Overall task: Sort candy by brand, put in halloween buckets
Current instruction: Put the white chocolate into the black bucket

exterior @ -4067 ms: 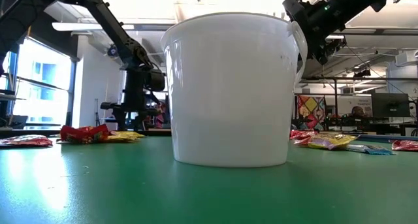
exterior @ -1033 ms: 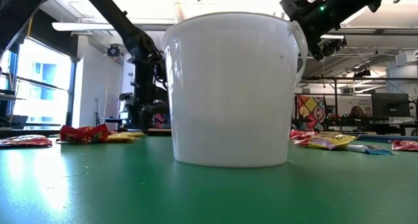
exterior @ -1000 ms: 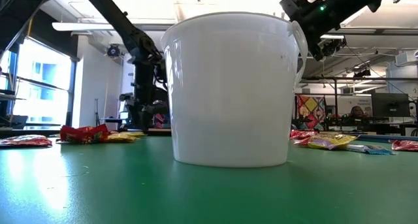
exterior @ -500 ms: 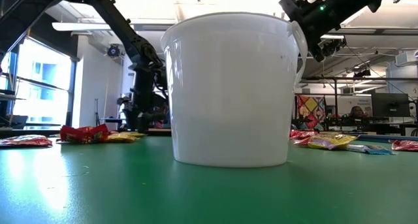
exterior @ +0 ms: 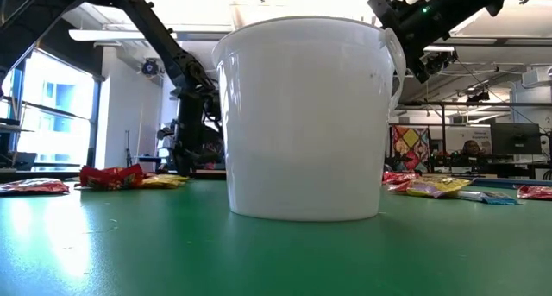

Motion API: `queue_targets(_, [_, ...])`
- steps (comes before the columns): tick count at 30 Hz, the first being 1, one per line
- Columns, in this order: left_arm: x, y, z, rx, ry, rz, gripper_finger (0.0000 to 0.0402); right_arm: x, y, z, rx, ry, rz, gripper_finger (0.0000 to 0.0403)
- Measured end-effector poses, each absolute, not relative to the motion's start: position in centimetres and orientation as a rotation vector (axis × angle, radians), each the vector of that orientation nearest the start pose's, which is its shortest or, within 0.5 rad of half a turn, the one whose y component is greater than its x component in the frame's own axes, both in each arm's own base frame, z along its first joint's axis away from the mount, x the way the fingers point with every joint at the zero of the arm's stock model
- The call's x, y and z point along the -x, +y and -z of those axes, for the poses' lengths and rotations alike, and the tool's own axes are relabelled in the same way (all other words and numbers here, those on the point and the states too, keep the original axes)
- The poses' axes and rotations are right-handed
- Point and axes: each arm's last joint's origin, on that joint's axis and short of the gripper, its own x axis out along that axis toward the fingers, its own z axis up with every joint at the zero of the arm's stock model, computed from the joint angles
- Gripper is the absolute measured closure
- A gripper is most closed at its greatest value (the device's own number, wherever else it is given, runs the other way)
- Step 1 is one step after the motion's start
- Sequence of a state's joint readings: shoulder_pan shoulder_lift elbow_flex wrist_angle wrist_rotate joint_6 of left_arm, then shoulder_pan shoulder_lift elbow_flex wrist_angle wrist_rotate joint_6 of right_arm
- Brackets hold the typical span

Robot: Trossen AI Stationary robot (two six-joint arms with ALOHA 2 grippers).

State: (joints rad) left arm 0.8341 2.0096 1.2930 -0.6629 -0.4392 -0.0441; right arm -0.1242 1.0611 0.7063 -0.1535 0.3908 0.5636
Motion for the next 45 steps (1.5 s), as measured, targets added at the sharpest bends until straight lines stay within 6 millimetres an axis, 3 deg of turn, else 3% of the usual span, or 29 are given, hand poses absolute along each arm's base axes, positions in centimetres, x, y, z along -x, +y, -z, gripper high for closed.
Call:
queue_targets(8, [-24.2,28.0,-15.3,0.381,1.360,-0.986,0.0401,-22.1,-3.9,-25.9,-0.442,0.354,0.646,0.0304])
queue_targets(15, [-24.3,26.3,-19.4,0.428,1.235,-0.877,0.0401,-22.1,-3.9,-25.9,-0.436,0.356,0.646,0.0304])
queue_targets(26, [-24.6,19.9,-28.6,0.306,0.966,-0.737,0.0401,-22.1,-3.9,-25.9,-0.414,0.365,0.648,0.0304])
queue_targets(32, [-24.6,16.2,-31.9,0.238,0.841,-0.659,0.0401,-22.1,-3.9,-25.9,-0.412,0.367,0.649,0.0304])
queue_targets(37, [-25.1,15.0,-32.1,0.259,0.825,-0.640,0.0401,-22.1,-3.9,-25.9,-0.379,0.379,0.641,0.0304])
queue_targets(45, [-26.2,16.3,-29.1,0.288,0.971,-0.663,0.0343,-22.1,-3.9,-25.9,-0.397,0.372,0.644,0.0304])
